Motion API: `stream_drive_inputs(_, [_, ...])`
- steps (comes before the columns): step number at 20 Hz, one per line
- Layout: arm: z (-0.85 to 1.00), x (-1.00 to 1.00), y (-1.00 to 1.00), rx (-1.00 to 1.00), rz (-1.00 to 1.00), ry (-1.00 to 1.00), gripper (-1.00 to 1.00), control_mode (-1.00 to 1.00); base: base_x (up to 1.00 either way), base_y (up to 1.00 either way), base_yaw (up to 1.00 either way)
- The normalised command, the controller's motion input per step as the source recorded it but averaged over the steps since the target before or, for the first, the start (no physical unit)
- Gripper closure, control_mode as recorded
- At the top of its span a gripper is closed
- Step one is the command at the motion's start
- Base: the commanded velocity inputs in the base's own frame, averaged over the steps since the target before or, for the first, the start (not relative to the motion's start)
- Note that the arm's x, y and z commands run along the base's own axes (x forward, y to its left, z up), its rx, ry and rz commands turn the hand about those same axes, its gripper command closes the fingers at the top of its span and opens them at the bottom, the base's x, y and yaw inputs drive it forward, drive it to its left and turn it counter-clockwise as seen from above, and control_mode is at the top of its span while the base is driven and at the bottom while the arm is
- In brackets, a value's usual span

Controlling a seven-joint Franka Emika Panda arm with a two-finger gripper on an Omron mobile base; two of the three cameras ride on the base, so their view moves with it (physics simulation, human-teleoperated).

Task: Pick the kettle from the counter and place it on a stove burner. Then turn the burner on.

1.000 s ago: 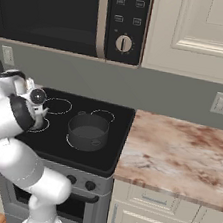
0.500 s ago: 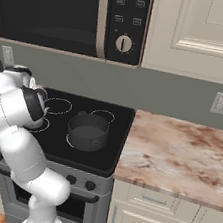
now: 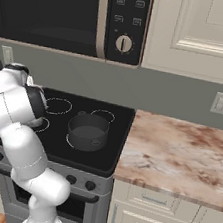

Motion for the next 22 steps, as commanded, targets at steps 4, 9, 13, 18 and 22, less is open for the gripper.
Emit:
stream_drive_inputs(4, [0.0,0.0,0.0,0.0,0.0,0.0,-1.0,-1.0,0.0,0.0,0.0])
stream_drive_inputs(9, [0.01,-0.07,0.0,0.0,0.0,0.0,-1.0,-1.0,0.0,0.0,0.0])
stream_drive_inputs(13, [0.19,-0.14,0.0,0.0,0.0,0.0,-1.0,-1.0,0.0,0.0,0.0])
stream_drive_inputs(18, [0.32,-0.21,0.0,0.0,0.0,0.0,-1.0,-1.0,0.0,0.0,0.0])
stream_drive_inputs(22, [0.25,-0.29,-0.06,0.0,0.0,0.0,-1.0,-1.0,0.0,0.0,0.0])
